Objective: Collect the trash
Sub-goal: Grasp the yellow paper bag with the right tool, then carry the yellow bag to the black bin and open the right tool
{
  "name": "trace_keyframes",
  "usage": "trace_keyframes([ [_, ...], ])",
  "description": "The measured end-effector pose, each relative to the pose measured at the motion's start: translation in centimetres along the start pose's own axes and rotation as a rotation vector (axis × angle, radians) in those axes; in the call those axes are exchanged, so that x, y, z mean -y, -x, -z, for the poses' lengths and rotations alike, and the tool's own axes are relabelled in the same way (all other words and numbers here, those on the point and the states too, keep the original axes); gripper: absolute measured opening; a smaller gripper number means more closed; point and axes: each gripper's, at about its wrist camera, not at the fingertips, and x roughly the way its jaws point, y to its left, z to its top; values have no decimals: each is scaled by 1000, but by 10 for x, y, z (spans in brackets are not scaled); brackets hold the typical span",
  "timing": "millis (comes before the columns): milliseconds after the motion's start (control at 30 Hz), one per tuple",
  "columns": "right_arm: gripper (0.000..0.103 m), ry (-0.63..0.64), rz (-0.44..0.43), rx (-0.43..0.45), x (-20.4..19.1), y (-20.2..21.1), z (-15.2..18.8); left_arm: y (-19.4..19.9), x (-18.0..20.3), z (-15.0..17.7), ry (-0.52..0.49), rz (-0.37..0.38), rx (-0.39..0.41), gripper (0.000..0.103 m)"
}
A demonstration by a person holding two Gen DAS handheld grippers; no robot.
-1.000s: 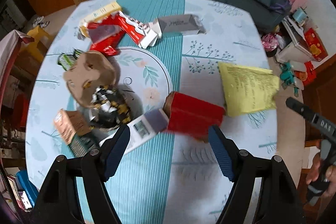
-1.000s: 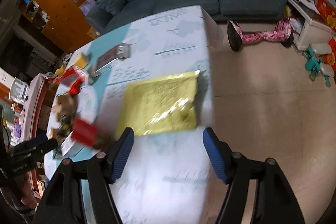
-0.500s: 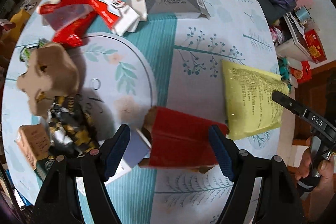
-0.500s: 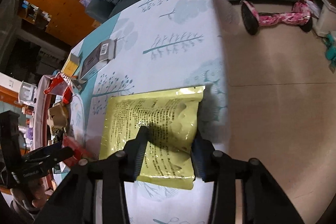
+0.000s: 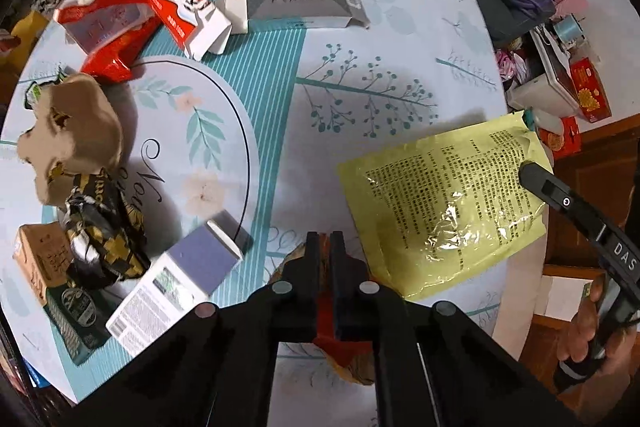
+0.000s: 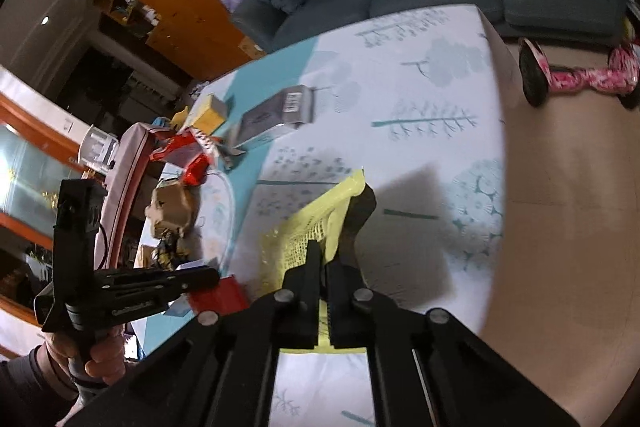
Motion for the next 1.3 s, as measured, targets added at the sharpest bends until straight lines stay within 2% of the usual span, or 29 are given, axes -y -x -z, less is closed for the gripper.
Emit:
trace_keyframes([
  [133, 2, 57, 43, 34, -21, 16, 7, 25, 9, 11, -17, -30, 64, 1],
  [300, 1, 129, 99, 74, -51, 35, 22, 68, 18, 33, -81, -104, 166, 0],
  [600, 1, 186, 161, 148, -111, 74, 68, 153, -19, 107, -138, -121, 300, 0],
  [800, 1, 222, 238, 221, -174, 102, 131, 200, -58, 174, -197, -95, 383, 0],
  [1067, 1, 144, 313, 296, -257, 115, 239, 239, -123, 267, -263, -60, 419, 0],
  [1300, 1, 123, 359, 260, -310, 98, 325, 227, -175, 328, -242, -45, 350, 0],
])
